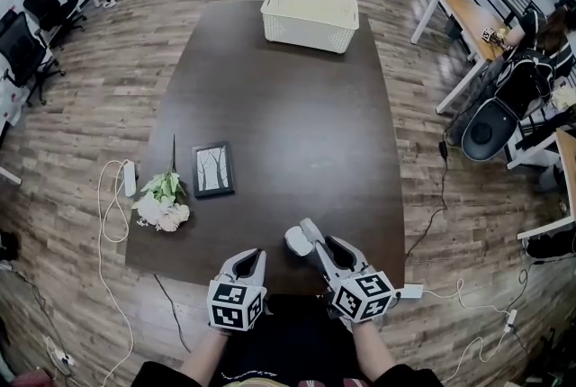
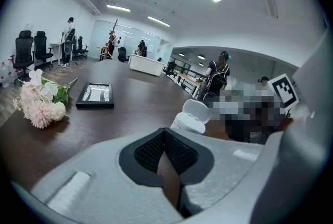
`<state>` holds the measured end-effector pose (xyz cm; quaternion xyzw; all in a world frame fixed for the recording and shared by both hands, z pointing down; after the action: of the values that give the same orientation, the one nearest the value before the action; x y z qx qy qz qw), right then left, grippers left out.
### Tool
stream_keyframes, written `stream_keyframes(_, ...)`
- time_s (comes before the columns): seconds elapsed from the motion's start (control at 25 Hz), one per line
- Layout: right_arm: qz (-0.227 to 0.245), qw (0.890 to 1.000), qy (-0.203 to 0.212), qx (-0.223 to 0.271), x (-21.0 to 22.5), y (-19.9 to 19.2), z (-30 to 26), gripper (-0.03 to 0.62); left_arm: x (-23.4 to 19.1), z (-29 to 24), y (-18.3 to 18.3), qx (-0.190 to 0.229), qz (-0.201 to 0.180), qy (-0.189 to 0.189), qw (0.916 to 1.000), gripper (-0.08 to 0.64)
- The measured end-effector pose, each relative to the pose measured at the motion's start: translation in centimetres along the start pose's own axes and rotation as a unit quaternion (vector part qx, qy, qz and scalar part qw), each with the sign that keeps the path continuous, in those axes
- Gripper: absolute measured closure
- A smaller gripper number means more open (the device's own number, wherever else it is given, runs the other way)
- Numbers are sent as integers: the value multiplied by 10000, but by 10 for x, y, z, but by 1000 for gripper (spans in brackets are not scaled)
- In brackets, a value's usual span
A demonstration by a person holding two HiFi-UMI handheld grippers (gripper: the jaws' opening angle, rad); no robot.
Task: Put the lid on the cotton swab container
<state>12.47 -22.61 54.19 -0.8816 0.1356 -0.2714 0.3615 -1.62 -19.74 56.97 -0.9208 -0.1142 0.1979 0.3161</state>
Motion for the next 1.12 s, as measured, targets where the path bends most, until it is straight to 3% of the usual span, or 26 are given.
stream_keyframes(0.36, 226, 9990, -380, 20, -3, -1, 0, 537, -1, 2, -3, 20, -37, -39, 10000, 552)
stream_keyframes(1.12, 568, 9966, -590, -95, -23, -3, -4, 568, -8, 9, -6, -17, -95, -183, 9998, 552)
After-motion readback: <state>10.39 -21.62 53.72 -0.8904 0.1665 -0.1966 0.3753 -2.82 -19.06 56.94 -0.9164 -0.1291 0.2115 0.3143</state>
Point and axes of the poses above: the fingertips, and each gripper's own axes: z backward along the fingers, x to its right, y out of its top, the point moved 1 cm from there along z, backward along the fingers, and after that the axes turned 15 degrees about -x, right-handed, at the moved point
